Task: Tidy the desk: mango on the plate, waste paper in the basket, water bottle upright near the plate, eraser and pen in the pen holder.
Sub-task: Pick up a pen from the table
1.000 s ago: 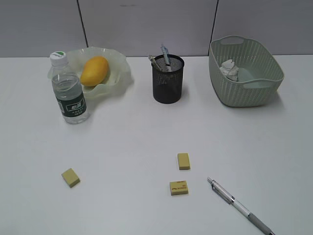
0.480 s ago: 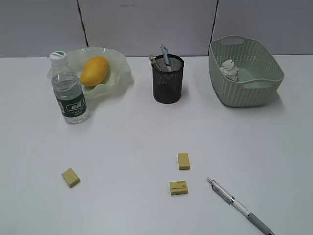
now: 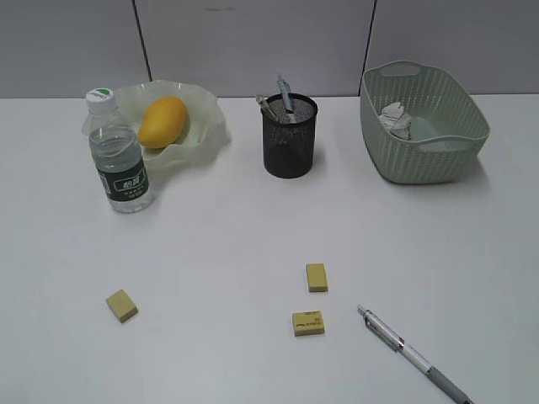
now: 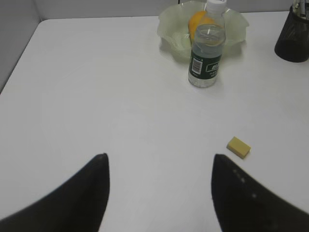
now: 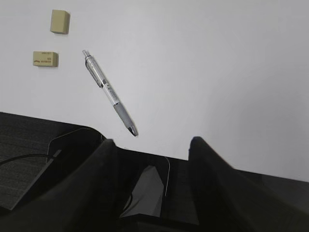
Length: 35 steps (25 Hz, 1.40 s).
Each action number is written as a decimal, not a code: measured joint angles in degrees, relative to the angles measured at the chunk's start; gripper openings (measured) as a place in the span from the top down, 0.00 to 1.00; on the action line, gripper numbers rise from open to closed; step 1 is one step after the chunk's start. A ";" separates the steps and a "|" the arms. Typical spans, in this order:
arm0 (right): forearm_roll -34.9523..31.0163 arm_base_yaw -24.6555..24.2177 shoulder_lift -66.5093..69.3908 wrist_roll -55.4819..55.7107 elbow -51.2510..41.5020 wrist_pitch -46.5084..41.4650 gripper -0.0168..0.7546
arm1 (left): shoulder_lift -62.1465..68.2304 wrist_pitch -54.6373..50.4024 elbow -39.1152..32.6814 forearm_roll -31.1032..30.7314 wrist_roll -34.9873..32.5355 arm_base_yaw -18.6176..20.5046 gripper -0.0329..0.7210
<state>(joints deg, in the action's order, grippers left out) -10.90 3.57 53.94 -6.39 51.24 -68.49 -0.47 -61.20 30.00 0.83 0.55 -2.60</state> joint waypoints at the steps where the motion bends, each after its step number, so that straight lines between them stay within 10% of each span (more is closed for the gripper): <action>1: 0.00 0.00 0.85 0.28 0.08 -0.12 0.46 | 0.00 0.00 0.00 0.00 0.00 0.00 0.29; 5: -1.01 1.55 3.94 1.03 0.08 -0.47 0.44 | 0.00 0.00 0.00 0.00 0.00 0.00 0.29; 16: 2.54 25.12 20.62 5.12 0.25 11.84 0.34 | 0.00 0.00 0.00 0.00 0.00 0.00 0.29; 35: 5.29 29.39 49.50 0.49 0.41 26.28 0.30 | 0.00 0.00 0.00 0.00 -0.04 0.00 0.29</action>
<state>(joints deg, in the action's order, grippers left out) -5.61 32.96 103.44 -5.90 51.65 -42.21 -0.47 -61.20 30.00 0.83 0.51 -2.60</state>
